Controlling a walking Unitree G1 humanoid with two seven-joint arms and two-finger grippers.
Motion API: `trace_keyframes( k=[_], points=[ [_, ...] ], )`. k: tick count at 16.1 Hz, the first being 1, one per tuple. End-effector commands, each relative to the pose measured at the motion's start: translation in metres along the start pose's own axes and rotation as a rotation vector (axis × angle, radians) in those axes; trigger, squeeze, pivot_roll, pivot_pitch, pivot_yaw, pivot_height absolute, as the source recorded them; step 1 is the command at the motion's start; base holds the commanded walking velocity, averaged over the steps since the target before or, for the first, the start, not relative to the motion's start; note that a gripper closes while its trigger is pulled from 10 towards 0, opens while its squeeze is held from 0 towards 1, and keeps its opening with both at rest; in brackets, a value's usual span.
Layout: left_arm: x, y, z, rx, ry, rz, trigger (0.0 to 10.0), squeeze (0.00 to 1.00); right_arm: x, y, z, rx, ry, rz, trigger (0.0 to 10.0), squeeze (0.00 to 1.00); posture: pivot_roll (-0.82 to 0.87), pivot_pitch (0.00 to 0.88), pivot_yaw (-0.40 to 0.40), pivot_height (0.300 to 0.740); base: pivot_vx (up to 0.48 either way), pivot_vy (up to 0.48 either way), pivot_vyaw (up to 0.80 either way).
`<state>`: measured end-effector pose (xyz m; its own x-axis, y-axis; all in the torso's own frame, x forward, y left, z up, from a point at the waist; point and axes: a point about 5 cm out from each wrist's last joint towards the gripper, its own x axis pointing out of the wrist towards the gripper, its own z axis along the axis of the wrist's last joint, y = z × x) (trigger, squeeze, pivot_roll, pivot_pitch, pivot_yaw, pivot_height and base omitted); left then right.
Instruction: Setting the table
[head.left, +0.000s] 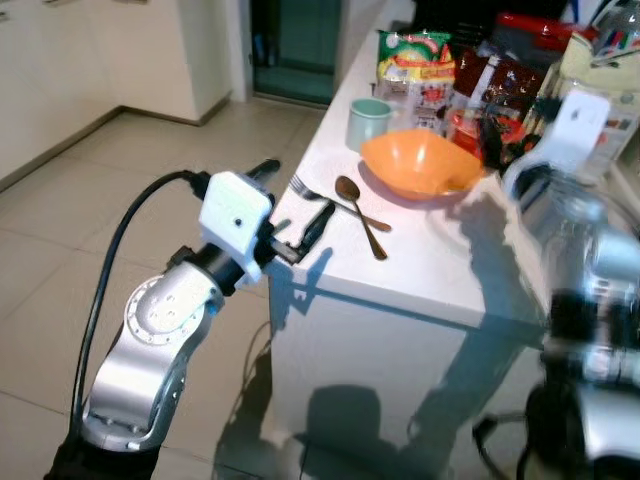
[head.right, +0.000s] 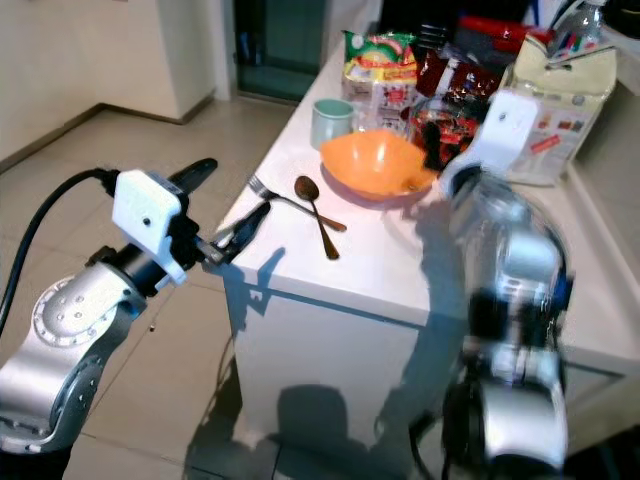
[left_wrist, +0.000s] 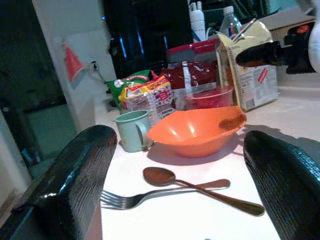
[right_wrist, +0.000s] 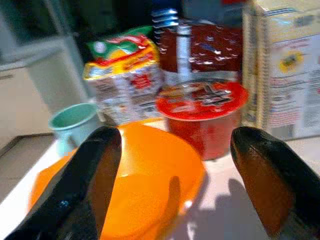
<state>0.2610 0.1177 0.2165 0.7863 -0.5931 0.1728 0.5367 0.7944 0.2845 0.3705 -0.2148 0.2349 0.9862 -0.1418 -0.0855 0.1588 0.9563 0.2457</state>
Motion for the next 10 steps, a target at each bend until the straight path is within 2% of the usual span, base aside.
trace_keyframes(
  k=[1,3,4,6,10],
  points=[
    [0.002,-0.003,0.005,0.006,-0.011,-0.03,10.0,0.0,0.011,-0.003,-0.006,0.041,0.085,-0.024,10.0,0.0,0.09,0.0,-0.079,0.74,0.0,0.0,0.0],
    [0.002,-0.005,0.006,0.005,-0.008,-0.046,10.0,0.0,0.021,0.001,-0.01,0.103,0.143,0.005,10.0,0.0,0.09,0.0,-0.082,0.74,0.0,0.0,0.0],
    [0.002,-0.007,0.007,0.004,-0.006,-0.06,10.0,0.0,0.028,0.006,-0.018,0.159,0.213,0.009,10.0,0.0,0.1,0.0,-0.089,0.74,0.0,0.0,0.0],
    [0.001,-0.008,0.008,0.001,-0.005,-0.077,10.0,0.0,0.033,0.008,-0.025,0.203,0.263,-0.03,10.0,0.0,0.11,0.0,-0.093,0.74,0.0,0.0,0.0],
    [0.001,-0.009,0.009,-0.003,-0.003,-0.094,10.0,0.0,0.039,0.006,-0.02,0.226,0.239,-0.07,10.0,0.0,0.11,0.0,-0.096,0.74,0.0,0.0,0.0]
  ],
)
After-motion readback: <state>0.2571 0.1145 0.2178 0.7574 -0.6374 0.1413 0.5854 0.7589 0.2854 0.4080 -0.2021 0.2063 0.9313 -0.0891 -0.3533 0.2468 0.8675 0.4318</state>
